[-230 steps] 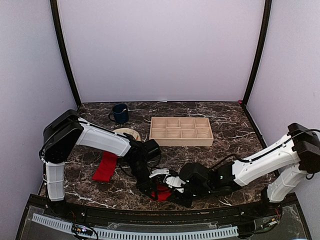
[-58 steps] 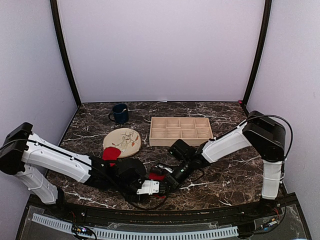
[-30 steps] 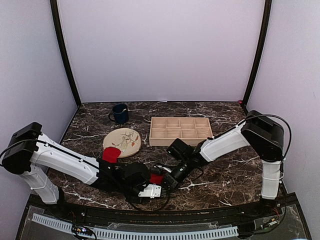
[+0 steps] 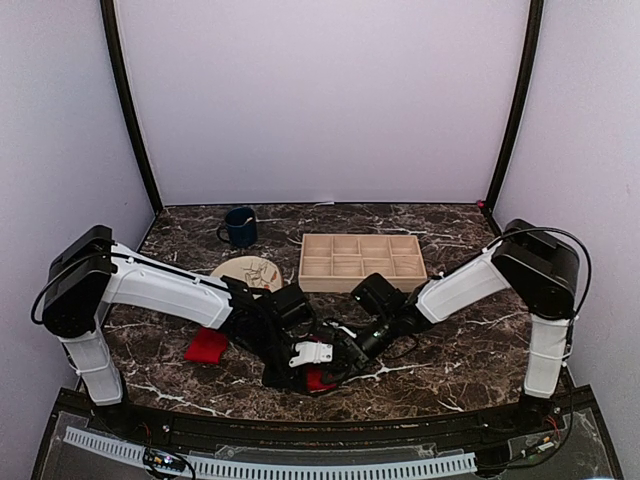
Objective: Roll the socks
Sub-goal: Roll the sock at the center of the board.
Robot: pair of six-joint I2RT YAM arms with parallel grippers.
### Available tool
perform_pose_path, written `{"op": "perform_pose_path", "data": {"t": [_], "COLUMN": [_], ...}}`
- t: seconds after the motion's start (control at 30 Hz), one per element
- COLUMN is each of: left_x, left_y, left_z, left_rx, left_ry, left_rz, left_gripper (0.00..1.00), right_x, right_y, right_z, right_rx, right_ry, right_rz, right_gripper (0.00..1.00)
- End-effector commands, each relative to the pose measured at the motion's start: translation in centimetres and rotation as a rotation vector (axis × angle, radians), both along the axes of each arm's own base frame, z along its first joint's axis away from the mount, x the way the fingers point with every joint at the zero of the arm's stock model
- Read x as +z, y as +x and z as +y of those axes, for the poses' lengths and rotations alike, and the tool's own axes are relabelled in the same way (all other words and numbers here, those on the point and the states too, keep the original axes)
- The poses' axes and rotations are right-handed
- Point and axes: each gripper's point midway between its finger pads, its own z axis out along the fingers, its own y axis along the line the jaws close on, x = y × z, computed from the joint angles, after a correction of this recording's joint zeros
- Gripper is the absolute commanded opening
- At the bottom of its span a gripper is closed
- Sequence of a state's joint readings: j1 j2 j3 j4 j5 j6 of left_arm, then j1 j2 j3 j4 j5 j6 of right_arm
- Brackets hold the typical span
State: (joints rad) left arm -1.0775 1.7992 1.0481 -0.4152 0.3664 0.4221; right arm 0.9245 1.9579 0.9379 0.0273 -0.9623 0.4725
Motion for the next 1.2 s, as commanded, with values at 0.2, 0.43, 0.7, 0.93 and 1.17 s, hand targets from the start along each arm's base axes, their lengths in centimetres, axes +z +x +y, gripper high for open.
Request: {"op": "perform_pose_path", "data": {"t": [0.2, 0.43, 0.7, 0.93, 1.17], "left_x": [-0.2, 0.6, 2.3, 2.3, 2.2], "left_y": [-1.4, -0.9, -0.8, -1.7, -2.2], "left_z": [1.5, 1.4, 1.1, 1.0, 1.0], "left_rx": [0.035, 0.057, 0.079, 0.079, 0.082], "left_ry": [0.066, 0.022, -0.062, -0.072, -0.067], "left_rz": [0.229, 0.281, 0.42, 0.551, 0.602], "left_gripper": [0.07, 0.08, 0.1, 0.11, 0.12], "right_x": [1.4, 0.8, 1.7, 3.3, 4.3], "right_y": [2.3, 4.3, 6.3, 5.4, 2.8], "right_z": [-1.4, -2.5, -4.5, -4.4, -3.3], "right_rx": [-0.125, -0.219, -0.304, -0.288, -0.189], "right_ry": [0.065, 0.01, -0.03, -0.049, -0.046], "right_rz": [-0.078, -0.21, -0.502, -0.795, -1.009], "right_gripper": [0.47, 0.46, 0.44, 0.43, 0.43]}}
